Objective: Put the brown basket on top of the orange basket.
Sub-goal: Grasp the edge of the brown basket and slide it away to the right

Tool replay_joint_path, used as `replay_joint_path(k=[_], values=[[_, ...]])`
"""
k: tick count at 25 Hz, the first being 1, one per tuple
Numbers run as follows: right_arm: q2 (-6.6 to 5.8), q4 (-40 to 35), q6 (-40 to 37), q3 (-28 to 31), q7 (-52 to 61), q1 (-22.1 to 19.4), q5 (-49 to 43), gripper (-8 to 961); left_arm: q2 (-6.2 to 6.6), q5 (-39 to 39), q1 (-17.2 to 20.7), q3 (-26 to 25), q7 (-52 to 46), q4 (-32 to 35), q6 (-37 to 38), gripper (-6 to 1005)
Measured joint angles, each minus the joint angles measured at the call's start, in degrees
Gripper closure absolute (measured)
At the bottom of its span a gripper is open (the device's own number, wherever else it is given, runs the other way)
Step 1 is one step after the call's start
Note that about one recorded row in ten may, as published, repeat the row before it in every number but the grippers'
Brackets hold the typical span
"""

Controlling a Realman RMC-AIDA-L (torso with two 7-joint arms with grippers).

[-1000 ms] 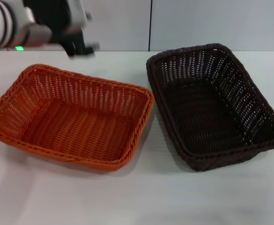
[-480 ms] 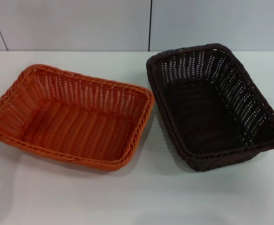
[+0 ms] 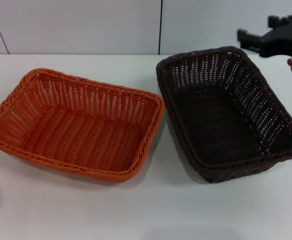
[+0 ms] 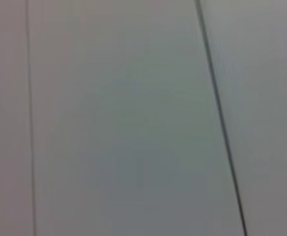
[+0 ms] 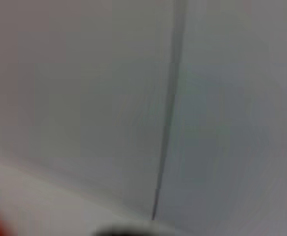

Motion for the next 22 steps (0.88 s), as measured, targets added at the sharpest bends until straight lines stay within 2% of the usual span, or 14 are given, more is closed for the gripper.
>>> replay_joint_path(k=[1,2,3,4,5,6,7,8,9,10,12,13,15,22], values=[[1.82,-1.74,-10.04,4.04,-3.85,2.48,-0.13,230,0.0,-0.96,-0.67,0.18,-1.34,2.82,0.58,296],[4.06,-3.83,-24.34,9.89,-9.64,6.3,0.1,230,-0.03,-2.0,-1.3,0.2,-2.39,5.28,0.74,296],[4.06,-3.83,-24.34,9.89,-9.64,6.3,0.1,230,-0.03,-2.0,-1.3,0.2,-2.39,5.28,0.74,296],[4.57,-4.66,-29.71,11.94,-11.43,7.87,0.43,230,-0.05,-2.8,-1.66,0.21,-2.96,6.49,0.75,296],[4.16,-6.25,-39.79,13.64,-13.67,10.52,1.68,230,-0.05,-4.31,-2.21,0.16,-4.35,8.41,0.74,296],[4.16,-6.25,-39.79,13.64,-13.67,10.52,1.68,230,-0.05,-4.31,-2.21,0.16,-4.35,8.41,0.74,296],[3.54,-6.97,-47.86,14.67,-15.73,12.81,2.69,231,-0.04,-5.09,-2.85,-0.1,-5.23,10.17,0.82,297],[3.54,-6.97,-47.86,14.67,-15.73,12.81,2.69,231,-0.04,-5.09,-2.85,-0.1,-5.23,10.17,0.82,297],[3.49,-7.63,-54.13,16.67,-17.94,14.32,2.97,231,-0.06,-5.3,-3.23,-0.19,-5.46,10.96,0.97,297],[3.49,-7.63,-54.13,16.67,-17.94,14.32,2.97,231,-0.07,-5.53,-3.33,-0.19,-5.49,11.24,1.06,297],[3.89,-8.72,-62.42,18.66,-21.43,15.7,3.77,231,-0.07,-5.99,-3.5,-0.16,-5.55,11.66,1.22,297],[3.89,-8.72,-62.42,18.66,-21.43,15.7,3.77,231,-0.07,-5.99,-3.5,-0.16,-5.55,11.66,1.22,297],[3.97,-9.27,-67.18,18.8,-23.45,16.07,4.81,230,-0.07,-5.99,-3.5,-0.16,-5.55,11.66,1.22,297],[4.02,-6.09,-69.72,17.84,-26.13,16.77,3.87,240,0.02,-7.01,-3.99,0.57,-6.91,12.99,1.1,296]])
